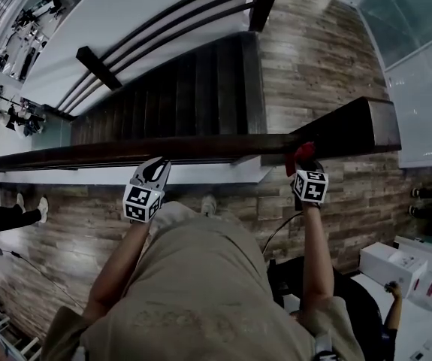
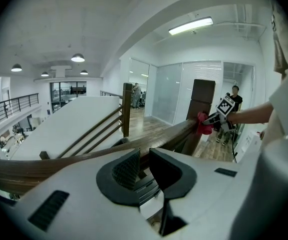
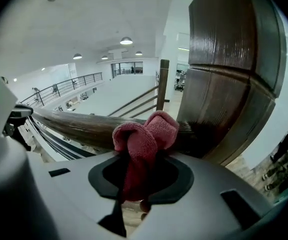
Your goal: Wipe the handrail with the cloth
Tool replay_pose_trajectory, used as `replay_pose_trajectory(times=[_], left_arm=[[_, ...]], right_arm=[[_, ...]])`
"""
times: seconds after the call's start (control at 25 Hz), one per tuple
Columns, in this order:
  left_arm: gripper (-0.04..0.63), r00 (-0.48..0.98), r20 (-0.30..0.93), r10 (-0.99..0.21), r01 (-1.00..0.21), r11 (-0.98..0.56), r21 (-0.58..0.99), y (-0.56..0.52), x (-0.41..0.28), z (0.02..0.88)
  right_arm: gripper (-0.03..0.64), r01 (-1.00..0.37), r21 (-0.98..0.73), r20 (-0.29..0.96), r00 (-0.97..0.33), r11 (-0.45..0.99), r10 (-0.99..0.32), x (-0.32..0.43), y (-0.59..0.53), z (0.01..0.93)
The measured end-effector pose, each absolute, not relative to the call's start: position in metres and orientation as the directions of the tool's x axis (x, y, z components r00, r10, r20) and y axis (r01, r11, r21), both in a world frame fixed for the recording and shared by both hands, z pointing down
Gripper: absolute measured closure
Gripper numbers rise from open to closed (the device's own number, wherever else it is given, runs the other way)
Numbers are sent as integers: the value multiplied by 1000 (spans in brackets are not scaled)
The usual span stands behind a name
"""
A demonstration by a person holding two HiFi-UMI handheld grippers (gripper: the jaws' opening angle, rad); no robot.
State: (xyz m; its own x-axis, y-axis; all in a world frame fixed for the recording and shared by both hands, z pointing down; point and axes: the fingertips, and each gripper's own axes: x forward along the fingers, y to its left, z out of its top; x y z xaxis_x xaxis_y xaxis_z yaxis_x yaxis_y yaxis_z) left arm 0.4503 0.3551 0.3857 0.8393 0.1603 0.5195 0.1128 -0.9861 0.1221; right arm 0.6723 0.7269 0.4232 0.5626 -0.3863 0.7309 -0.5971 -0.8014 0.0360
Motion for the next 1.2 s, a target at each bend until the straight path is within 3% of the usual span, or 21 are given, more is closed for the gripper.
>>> replay_pose_trajectory(times=[0.68,1.2], left_arm=[[523,827,546,131,76,-990,123,330,441,394],[523,828,555,83,22,-993,116,285,417,396]], right_arm=[[518,-742,-207,731,315,-637,-605,601,602,450],[520,-752,-284,724,239,-595,-647,560,531,453]])
